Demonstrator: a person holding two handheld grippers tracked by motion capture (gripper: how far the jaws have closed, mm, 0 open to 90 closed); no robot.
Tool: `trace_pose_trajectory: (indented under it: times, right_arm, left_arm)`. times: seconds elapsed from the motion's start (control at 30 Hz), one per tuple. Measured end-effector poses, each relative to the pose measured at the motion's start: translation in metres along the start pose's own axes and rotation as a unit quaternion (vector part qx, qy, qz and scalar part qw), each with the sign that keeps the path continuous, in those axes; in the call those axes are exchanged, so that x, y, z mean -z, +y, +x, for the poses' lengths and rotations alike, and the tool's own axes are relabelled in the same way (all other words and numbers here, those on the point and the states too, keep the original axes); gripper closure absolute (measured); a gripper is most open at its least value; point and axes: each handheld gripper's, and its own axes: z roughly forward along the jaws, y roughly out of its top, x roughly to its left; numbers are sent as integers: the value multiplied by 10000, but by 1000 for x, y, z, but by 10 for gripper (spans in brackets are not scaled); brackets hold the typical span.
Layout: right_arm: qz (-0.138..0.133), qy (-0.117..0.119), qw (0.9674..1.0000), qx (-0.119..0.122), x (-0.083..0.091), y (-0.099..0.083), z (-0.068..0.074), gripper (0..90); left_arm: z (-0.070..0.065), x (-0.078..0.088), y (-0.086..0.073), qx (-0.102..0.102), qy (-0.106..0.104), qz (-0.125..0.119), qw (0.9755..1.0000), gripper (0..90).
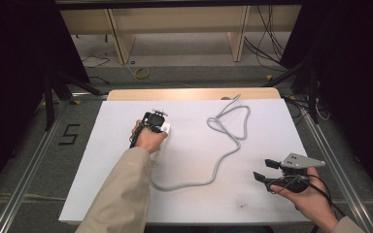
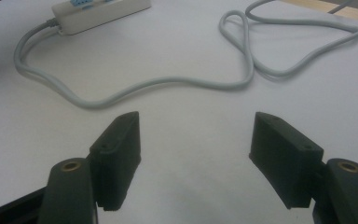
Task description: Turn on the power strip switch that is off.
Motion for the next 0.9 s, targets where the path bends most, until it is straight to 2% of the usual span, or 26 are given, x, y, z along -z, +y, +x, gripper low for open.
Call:
trace_pose_trajectory:
  times: [0.73, 0.9]
  right_arm:
    - [16, 5, 10000, 2, 0, 0, 0, 336]
    - [30, 3, 10000, 6, 0, 0, 0, 336]
  left_arm:
    - [-2, -2, 2, -100, 91, 115, 9998, 898]
    - [-2, -2, 3, -66, 75, 155, 9998, 898]
